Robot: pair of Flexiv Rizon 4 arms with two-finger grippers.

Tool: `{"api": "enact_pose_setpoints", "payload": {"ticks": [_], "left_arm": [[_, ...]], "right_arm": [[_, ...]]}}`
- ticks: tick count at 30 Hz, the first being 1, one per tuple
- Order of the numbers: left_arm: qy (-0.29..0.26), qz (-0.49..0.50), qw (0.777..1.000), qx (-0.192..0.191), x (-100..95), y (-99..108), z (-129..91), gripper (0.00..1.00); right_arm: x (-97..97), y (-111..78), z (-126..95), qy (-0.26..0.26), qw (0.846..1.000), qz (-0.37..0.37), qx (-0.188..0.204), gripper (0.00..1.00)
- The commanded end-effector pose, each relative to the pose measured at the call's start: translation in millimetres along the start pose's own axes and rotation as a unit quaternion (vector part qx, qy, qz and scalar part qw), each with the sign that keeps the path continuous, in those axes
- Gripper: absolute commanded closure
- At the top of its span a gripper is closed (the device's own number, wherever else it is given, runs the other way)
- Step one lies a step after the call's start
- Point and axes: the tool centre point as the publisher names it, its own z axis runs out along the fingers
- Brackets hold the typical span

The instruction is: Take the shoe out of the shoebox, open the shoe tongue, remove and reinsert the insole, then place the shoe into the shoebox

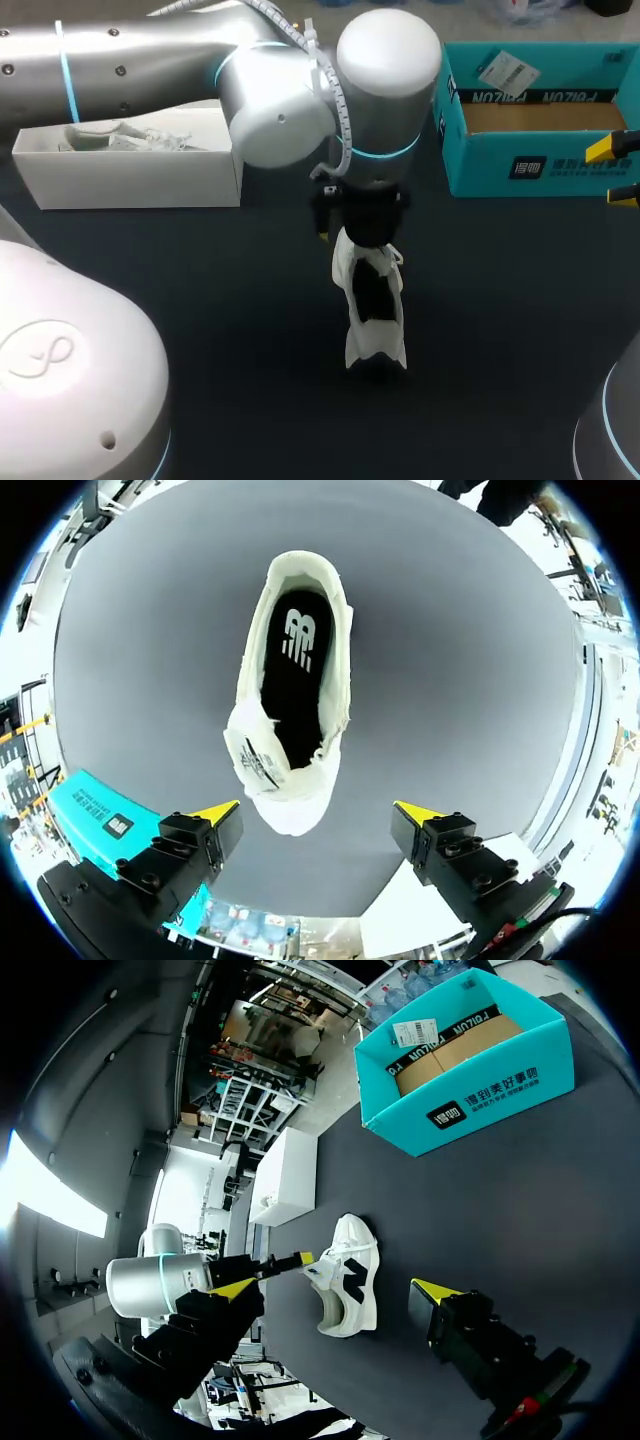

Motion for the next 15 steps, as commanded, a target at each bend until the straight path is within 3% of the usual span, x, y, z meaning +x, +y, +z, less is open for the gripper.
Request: {"api": "enact_pose_setpoints", "payload": {"ticks": [1, 6, 15], "left_arm": [[-0.007, -0.032, 0.999, -0.019, 11.2, 3, -11, 1.0], [-0.005, -0.052, 0.998, -0.018, 10.1, 11, -2, 1.0], [0.01, -0.03, 0.999, 0.007, -11.9, 8, 22, 1.0]], "right_arm": [[0.3, -0.5, 1, -0.002, 1.0, 0.001, 0.0, 0.0], [0.3, -0.5, 1, -0.002, 1.0, 0.001, 0.0, 0.0], [0.3, -0.5, 1, -0.002, 1.0, 0.001, 0.0, 0.0]]}}
